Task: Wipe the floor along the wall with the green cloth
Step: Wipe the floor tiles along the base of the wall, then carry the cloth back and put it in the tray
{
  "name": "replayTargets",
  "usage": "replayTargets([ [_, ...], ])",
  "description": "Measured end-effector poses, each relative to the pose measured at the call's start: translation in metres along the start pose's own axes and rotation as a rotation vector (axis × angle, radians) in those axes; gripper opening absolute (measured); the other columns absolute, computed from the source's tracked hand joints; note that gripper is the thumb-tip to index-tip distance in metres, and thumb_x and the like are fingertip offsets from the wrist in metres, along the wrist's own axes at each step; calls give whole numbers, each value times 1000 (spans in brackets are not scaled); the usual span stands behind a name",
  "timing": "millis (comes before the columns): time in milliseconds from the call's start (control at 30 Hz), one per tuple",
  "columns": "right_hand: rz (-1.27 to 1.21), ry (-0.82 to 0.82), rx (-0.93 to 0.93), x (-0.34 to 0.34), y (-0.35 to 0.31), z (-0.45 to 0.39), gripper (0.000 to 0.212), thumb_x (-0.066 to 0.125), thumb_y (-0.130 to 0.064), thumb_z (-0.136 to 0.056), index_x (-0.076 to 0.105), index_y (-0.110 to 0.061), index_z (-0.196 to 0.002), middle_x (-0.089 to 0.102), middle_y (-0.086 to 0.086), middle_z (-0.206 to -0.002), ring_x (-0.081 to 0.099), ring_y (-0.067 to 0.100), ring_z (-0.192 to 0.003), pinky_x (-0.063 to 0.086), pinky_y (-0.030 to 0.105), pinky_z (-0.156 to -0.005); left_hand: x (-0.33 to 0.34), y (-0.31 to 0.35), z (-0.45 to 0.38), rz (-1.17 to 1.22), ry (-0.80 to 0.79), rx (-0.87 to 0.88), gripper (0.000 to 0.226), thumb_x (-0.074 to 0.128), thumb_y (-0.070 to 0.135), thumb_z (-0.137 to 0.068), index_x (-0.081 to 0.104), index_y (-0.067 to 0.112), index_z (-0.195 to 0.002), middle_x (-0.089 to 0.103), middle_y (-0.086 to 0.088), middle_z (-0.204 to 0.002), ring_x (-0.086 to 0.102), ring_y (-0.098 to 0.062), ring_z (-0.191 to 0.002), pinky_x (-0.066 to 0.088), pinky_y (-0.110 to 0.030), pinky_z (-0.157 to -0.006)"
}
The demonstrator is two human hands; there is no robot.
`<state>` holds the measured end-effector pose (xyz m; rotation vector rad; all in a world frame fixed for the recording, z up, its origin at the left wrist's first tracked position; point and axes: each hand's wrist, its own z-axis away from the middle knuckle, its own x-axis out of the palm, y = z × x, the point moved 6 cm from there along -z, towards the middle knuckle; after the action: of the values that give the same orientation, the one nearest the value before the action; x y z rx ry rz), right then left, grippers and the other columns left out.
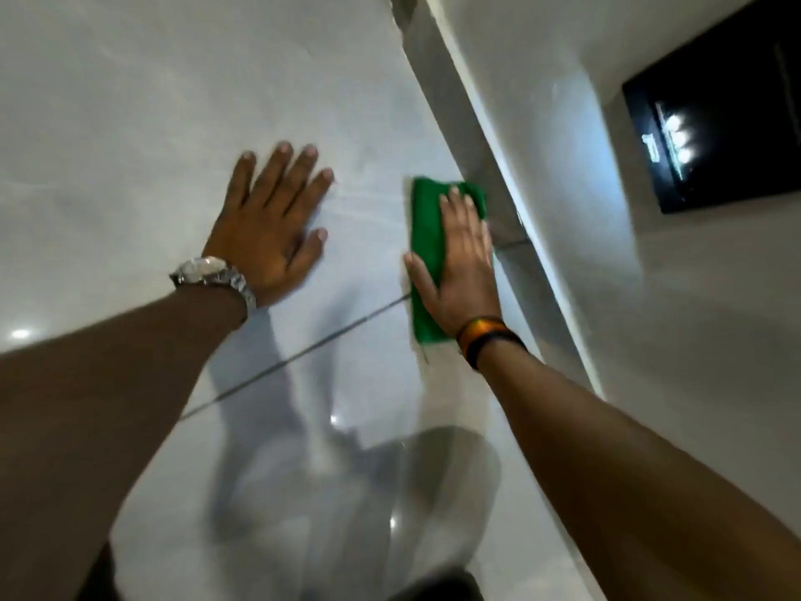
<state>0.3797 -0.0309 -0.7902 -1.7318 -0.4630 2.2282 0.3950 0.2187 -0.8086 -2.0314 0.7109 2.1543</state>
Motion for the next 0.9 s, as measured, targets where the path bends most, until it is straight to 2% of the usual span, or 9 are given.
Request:
replayTargets([
  [67, -22, -27, 71, -5, 41, 74, 78, 59, -40, -97, 20, -14, -159, 16, 3, -169, 10, 21, -157, 2, 45, -128, -1, 8, 0, 40, -82, -63, 73, 34, 43, -105, 33, 10, -170, 22, -18, -180, 17, -45, -166, 9, -65, -132],
  [167, -82, -56, 275, -10, 81, 156, 77, 58, -5, -90, 24, -15, -158, 20, 5, -167, 16, 24, -155, 15, 53, -126, -9, 41, 18, 123, -216, -134, 76, 29, 44, -102, 38, 7, -167, 28, -21, -177, 24, -48, -163, 8, -63, -132],
  [233, -153, -64, 445, -19, 90, 186, 81, 51, 11, -87, 25, -17, -158, 22, 4, -167, 22, 24, -153, 21, 52, -125, -25, 73, 45, 129, -229, -81, 74, 27, 44, -103, 41, 7, -166, 34, -21, -175, 30, -45, -162, 9, -60, -133],
  [333, -330, -36, 754, -33, 79, 217, 65, 49, -2, -100, 29, -29, -156, 32, 2, -163, 36, 26, -146, 28, 47, -123, -52, 112, 89, 125, -251, 14, 68, 30, 40, -105, 48, 8, -163, 41, -20, -171, 39, -43, -158, 19, -63, -132],
  [433, -431, 39, 851, -75, 25, 239, 65, 50, 1, -98, 30, -16, -156, 37, 9, -159, 39, 29, -143, 28, 35, -119, -109, 133, 117, 116, -269, 25, 66, 33, 41, -106, 53, 6, -159, 48, -22, -167, 46, -43, -154, 19, -59, -129],
  [533, -522, 90, 903, -128, -48, 259, 64, 56, 3, -94, 36, -11, -153, 32, 12, -161, 32, 30, -148, 21, 35, -123, -187, 143, 131, 117, -254, -5, 67, 33, 44, -108, 52, 7, -160, 47, -21, -167, 47, -42, -154, 16, -55, -128],
  [733, -903, 289, 1091, -278, -196, 298, 51, 62, -2, -93, 56, -13, -142, 62, 16, -135, 59, 35, -121, 48, 47, -107, -414, 158, 128, 148, -238, 14, 75, 9, 55, -113, 41, 12, -167, 37, -17, -173, 40, -39, -158, 13, -53, -129],
  [800, -1089, 347, 1112, -335, -243, 310, 39, 59, -1, -92, 64, -9, -130, 68, 18, -122, 64, 35, -107, 54, 43, -94, -489, 169, 131, 160, -222, 83, 71, 17, 53, -114, 39, 12, -167, 37, -17, -173, 39, -39, -159, 12, -52, -133],
  [900, -1360, 447, 1120, -430, -314, 318, 16, 58, -5, -90, 72, -10, -96, 70, 11, -94, 64, 31, -91, 54, 34, -75, -602, 180, 140, 152, -205, 101, 71, 22, 50, -110, 30, 13, -171, 29, -16, -177, 28, -36, -164, 5, -52, -136],
])
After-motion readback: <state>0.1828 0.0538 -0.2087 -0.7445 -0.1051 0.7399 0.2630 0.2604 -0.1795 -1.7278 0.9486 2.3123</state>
